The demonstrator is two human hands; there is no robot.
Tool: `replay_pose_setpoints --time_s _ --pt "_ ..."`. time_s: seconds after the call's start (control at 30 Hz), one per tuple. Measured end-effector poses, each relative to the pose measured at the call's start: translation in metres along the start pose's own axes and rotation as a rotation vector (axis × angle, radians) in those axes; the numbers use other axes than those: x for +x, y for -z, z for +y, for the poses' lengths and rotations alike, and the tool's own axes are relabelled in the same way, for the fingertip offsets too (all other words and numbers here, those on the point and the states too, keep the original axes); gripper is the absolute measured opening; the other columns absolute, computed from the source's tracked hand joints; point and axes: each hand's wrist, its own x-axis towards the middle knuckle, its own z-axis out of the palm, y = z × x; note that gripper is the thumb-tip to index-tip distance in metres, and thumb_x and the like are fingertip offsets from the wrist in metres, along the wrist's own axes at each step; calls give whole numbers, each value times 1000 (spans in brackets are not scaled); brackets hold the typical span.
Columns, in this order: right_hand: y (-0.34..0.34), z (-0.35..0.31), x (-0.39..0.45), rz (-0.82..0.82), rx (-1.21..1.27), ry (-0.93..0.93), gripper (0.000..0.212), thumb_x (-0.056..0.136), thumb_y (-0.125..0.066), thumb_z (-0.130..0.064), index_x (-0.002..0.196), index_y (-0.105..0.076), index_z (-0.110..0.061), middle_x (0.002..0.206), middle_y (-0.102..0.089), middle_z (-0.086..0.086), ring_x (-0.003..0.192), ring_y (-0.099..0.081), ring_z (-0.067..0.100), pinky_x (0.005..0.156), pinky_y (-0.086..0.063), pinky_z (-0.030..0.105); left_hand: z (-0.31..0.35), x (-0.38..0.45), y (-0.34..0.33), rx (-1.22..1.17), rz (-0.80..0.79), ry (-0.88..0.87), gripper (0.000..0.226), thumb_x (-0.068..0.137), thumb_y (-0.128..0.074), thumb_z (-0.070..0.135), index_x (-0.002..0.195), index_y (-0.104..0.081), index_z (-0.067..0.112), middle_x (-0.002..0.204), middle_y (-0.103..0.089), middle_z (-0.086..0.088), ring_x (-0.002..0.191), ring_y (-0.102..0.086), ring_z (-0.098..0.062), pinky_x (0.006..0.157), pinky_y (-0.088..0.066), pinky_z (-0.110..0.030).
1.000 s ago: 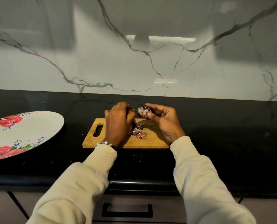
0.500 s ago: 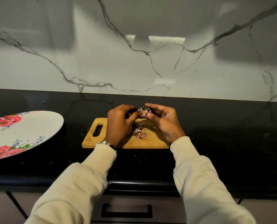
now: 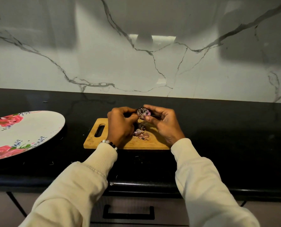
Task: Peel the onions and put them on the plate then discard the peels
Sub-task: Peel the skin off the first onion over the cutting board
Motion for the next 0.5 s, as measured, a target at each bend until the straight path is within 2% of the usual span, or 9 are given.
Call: replay_pose_setpoints --time_s 0.07,0.13,0.23,0.33,0.43,0.5 --pt "0 1 1 12 32 -19 41 86 -64 12 125 -64 0 112 -71 8 106 -68 20 93 -57 40 0 0 -1 -59 -7 30 12 86 -67 1 93 -76 4 71 -72 -12 51 -64 -21 49 -54 -33" --pt "1 4 4 34 78 -45 40 86 -64 11 123 -66 -4 114 -72 11 110 -68 27 97 -53 52 3 -2 -1 -109 -19 66 13 89 -65 2 96 -76 4 71 -72 -13 48 -59 -14 46 -48 -26" --pt "1 6 5 53 95 -61 40 86 -64 11 120 -69 -9 114 -72 11 111 -67 30 98 -51 57 9 -4 0 -234 -63 133 11 91 -65 6 94 -76 5 70 -70 -16 52 -61 -19 47 -51 -27" --pt "1 6 5 52 79 -64 40 86 -64 12 119 -69 -9 114 -72 11 111 -67 27 99 -51 54 13 -6 0 -277 -110 146 11 90 -65 3 96 -74 5 80 -75 -12 61 -68 -20 54 -57 -29" --pt "0 4 5 38 8 -27 40 85 -65 12 122 -67 -6 113 -72 6 110 -67 19 99 -53 43 13 -7 0 -248 -105 141 14 90 -64 -1 101 -73 -2 75 -72 -12 49 -63 -9 46 -50 -20" --pt "0 3 4 34 -21 -9 41 85 -65 11 122 -67 -4 110 -72 1 108 -67 14 98 -54 36 13 -6 1 -243 -95 145 13 90 -63 -3 99 -72 -1 75 -72 -12 51 -65 -11 48 -51 -21"
